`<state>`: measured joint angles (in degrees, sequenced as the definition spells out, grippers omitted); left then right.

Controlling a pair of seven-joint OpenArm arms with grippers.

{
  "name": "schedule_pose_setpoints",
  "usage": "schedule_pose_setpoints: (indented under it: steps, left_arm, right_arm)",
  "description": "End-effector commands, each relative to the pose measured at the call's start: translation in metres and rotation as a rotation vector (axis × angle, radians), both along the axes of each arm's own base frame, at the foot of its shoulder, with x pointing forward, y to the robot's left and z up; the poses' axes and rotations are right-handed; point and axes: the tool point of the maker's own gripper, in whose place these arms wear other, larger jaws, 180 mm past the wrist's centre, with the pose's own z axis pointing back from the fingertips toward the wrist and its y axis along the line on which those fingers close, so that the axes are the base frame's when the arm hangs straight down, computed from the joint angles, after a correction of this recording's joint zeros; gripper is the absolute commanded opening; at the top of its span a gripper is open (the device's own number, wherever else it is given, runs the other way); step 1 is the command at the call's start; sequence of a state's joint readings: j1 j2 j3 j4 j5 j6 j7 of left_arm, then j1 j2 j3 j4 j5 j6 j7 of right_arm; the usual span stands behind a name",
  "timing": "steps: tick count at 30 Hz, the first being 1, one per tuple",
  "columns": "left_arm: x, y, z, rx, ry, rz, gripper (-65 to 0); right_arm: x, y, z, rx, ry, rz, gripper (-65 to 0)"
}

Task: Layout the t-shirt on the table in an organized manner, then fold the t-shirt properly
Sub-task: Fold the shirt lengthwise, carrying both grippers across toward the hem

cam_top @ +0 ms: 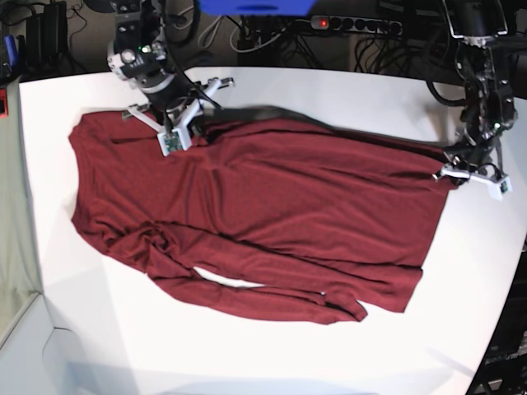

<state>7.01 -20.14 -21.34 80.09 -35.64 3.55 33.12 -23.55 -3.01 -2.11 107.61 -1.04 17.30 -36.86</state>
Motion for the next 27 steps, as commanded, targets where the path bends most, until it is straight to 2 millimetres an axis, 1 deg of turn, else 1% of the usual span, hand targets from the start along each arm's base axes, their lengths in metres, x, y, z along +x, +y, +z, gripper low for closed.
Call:
schedule_pose_setpoints:
  steps: [1, 6, 8, 12, 13, 16, 22, 24, 27]
  left_arm:
    - [0.015, 0.009, 0.027, 0.038, -0.077, 0.001, -64.9]
    - [0.023, 0.003, 0.045, 0.051, -0.125, -0.020, -64.9]
    - [0.030, 0.003, 0.052, 0.052, -0.145, -0.021, -64.9]
    - [0.034, 0.004, 0.055, 0.055, -0.151, -0.017, -64.9]
    - [0.035, 0.005, 0.055, 0.056, -0.153, -0.017, -64.9]
    - [0.043, 0.004, 0.063, 0.056, -0.175, -0.017, -64.9]
    - [0.050, 0.004, 0.069, 0.057, -0.193, -0.018, -64.9]
    - [0.057, 0.002, 0.076, 0.056, -0.212, -0.023, -64.9]
    - [0.062, 0.004, 0.072, 0.046, -0.207, -0.013, -64.9]
  right_arm:
    - [0.005, -0.002, 0.010, 0.002, -0.043, 0.000, -65.0]
    - [0.006, -0.002, 0.011, -0.002, -0.045, 0.006, -65.0]
    - [0.007, -0.002, 0.012, -0.001, -0.050, 0.007, -65.0]
    - [0.009, -0.002, 0.014, -0.002, -0.056, 0.011, -65.0]
    - [0.014, -0.003, 0.016, -0.008, -0.068, 0.013, -65.0]
    - [0.018, -0.007, 0.018, -0.023, -0.079, 0.020, -65.0]
    - [0.036, -0.013, 0.027, -0.050, -0.110, 0.030, -65.0]
    - [0.044, -0.017, 0.029, -0.072, -0.097, 0.032, -65.0]
    - [0.055, -0.022, 0.033, -0.099, -0.087, 0.038, -65.0]
